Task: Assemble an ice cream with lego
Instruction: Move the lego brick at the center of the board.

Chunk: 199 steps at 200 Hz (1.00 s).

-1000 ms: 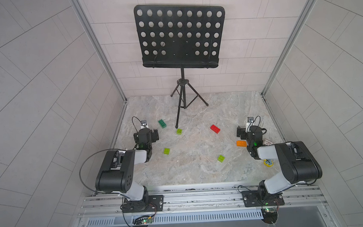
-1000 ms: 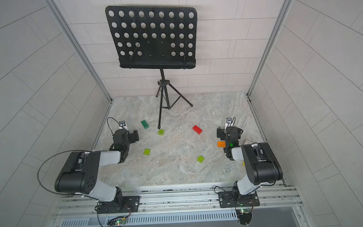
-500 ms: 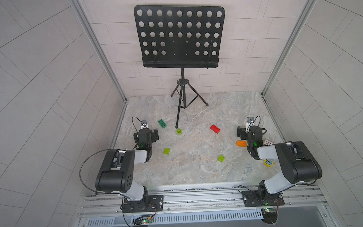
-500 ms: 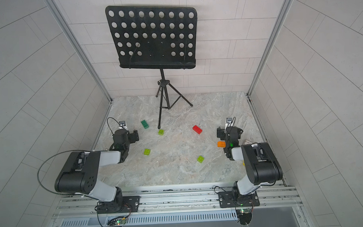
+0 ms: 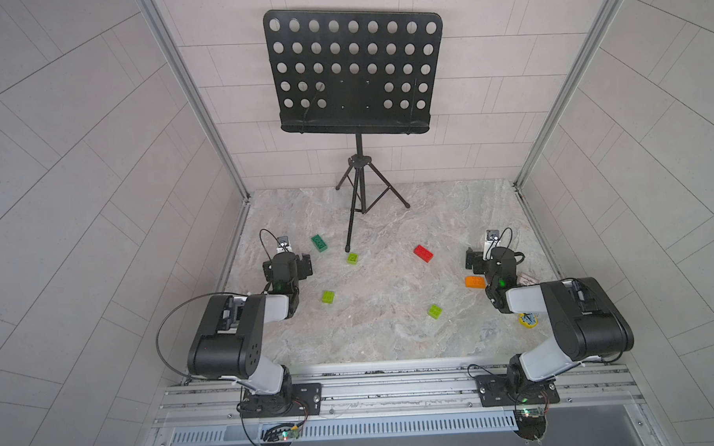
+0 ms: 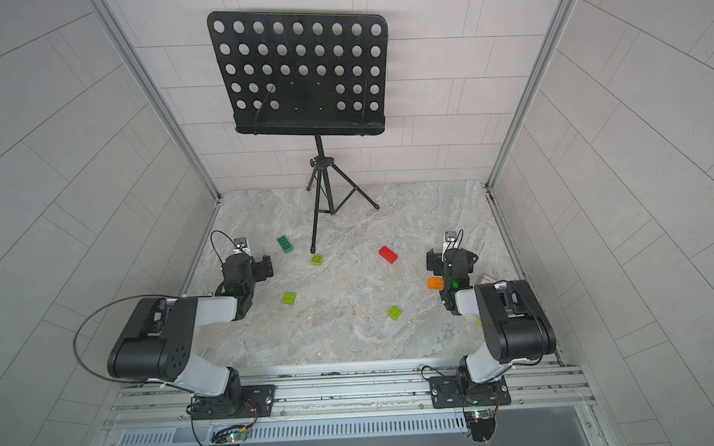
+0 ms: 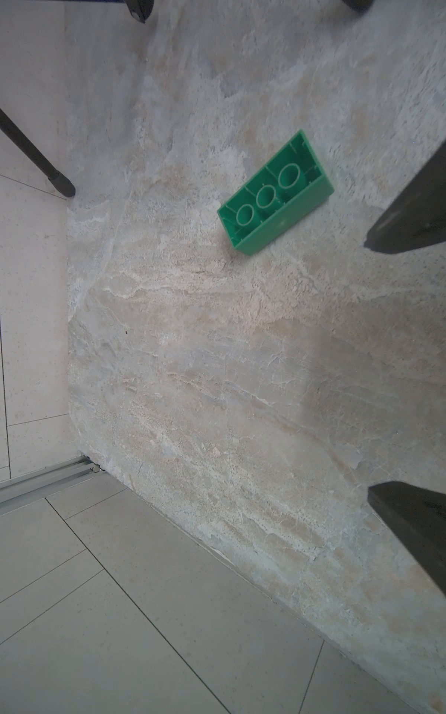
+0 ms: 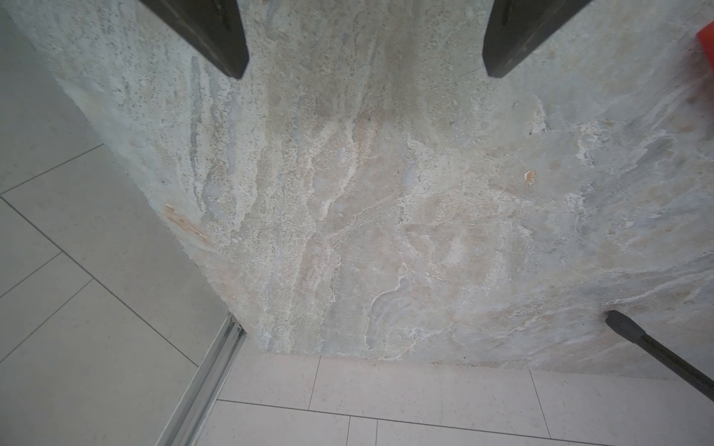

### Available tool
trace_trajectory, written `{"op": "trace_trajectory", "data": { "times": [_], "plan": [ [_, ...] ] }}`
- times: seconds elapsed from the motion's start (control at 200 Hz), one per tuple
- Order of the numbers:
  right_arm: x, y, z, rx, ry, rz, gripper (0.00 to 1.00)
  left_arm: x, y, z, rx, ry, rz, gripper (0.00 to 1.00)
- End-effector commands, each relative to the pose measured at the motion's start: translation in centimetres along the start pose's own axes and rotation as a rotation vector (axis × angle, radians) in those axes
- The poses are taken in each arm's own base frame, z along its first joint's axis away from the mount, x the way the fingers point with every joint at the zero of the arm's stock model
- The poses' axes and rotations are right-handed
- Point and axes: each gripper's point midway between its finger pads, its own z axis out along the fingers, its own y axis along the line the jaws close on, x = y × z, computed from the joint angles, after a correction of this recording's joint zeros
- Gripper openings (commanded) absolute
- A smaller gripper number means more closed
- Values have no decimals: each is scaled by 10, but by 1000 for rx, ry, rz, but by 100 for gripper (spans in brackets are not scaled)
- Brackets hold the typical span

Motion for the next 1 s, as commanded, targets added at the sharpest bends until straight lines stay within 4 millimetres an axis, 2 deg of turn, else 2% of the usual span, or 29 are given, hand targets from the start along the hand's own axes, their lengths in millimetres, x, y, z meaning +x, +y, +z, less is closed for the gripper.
{"op": "trace_trajectory", "data": {
  "times": [0.0,0.3,0.366,0.466,0.496,0.656,0.671,0.681,0.766,0.816,0.921,0.991],
  "plan": [
    [-5,-1,0,-1,-11,14,100,-10,-1,0,0,-30,6,100],
    [-6,0,0,-2,-11,14,100,-10,0,-1,-4,-34,3,100],
    [-7,0,-2,-8,-24,13,100,-11,11,-7,-52,-63,-28,100],
    [-7,4,-19,-42,-114,5,100,-3,45,-39,-190,-202,-162,100],
    [-6,2,-25,-34,-143,17,100,-1,46,-42,-187,-220,-176,100],
    [-4,-22,-40,77,-220,94,100,-6,22,-25,-80,-158,-86,100],
    [-5,-22,-39,81,-218,97,100,-1,20,-24,-71,-134,-70,100],
    [-5,-22,-38,84,-216,98,100,-8,17,-21,-64,-141,-67,100],
    [-4,-19,-18,90,-113,74,100,-11,-11,1,52,-25,36,100],
    [-7,-7,0,48,-4,21,100,-10,-6,-1,50,-39,6,100],
    [-9,-7,-1,43,-67,33,100,-11,-5,0,37,-32,8,100],
    [-6,-6,-1,42,-12,20,100,-11,-4,1,35,-35,6,100]
  ]
}}
